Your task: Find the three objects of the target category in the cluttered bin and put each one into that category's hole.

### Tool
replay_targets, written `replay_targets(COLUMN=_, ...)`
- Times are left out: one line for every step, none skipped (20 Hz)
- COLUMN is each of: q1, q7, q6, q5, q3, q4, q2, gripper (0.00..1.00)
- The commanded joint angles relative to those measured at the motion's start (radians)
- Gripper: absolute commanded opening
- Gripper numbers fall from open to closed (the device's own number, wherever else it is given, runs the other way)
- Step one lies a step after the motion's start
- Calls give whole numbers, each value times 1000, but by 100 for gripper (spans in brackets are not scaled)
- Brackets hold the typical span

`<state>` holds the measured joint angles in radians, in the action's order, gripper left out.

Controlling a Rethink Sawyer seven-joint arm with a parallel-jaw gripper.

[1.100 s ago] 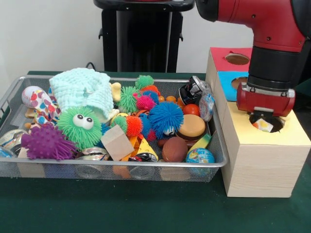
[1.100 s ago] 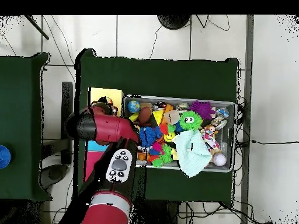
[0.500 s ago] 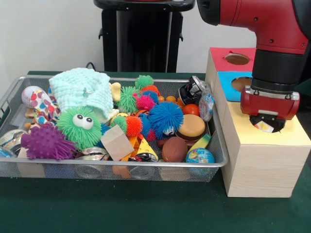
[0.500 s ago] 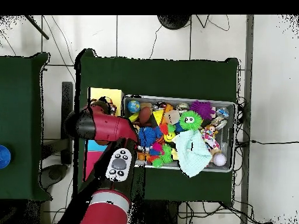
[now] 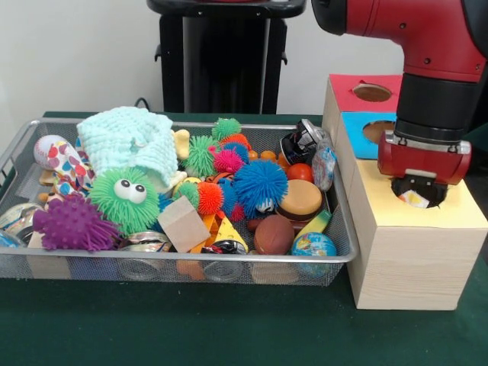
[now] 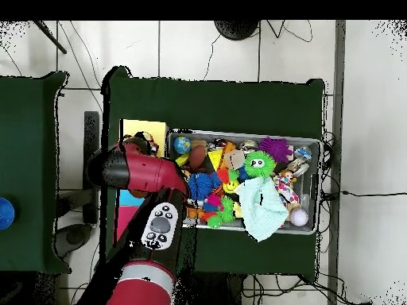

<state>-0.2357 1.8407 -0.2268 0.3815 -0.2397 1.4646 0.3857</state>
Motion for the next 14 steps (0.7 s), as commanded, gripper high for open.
replay_targets(q1=25, q7=187, q6=-251, q5=-10, q3=-28, q4=103, q2=-13, gripper=100)
replay_targets(q1=23, q7=188, q6=-262, q5=-11, q3=-34, q4=100, q2=-6, gripper=100)
replay_targets(q1=21, q7=190, q6=-281, q5=-13, q3=-39, q4=96, q2=-2, gripper=100)
replay_targets(q1=21, q7=190, q6=-289, q5=-15, q3=-41, q4=95, q2=2, gripper=100)
replay_targets(q1=22, q7=190, q6=-294, q5=-16, q3=-40, q4=94, q2=5, gripper=100)
replay_targets(q1=23, q7=189, q6=-298, q5=-17, q3=-40, q4=93, q2=8, gripper=100)
replay_targets(q1=25, q7=189, q6=-298, q5=-18, q3=-37, q4=92, q2=11, gripper=100)
replay_targets(q1=25, q7=191, q6=-301, q5=-18, q3=-38, q4=92, q2=12, gripper=100)
replay_targets(q1=25, q7=193, q6=-304, q5=-18, q3=-38, q4=90, q2=13, gripper=100)
replay_targets(q1=26, q7=194, q6=-313, q5=-18, q3=-38, q4=89, q2=14, gripper=100)
replay_targets(q1=27, q7=193, q6=-314, q5=-18, q3=-36, q4=88, q2=15, gripper=100)
replay_targets(q1=27, q7=191, q6=-316, q5=-20, q3=-38, q4=85, q2=16, gripper=100)
replay_targets(q1=28, q7=191, q6=-320, q5=-21, q3=-39, q4=83, q2=16, gripper=100)
replay_targets(q1=28, q7=191, q6=-324, q5=-22, q3=-39, q4=80, q2=17, gripper=100)
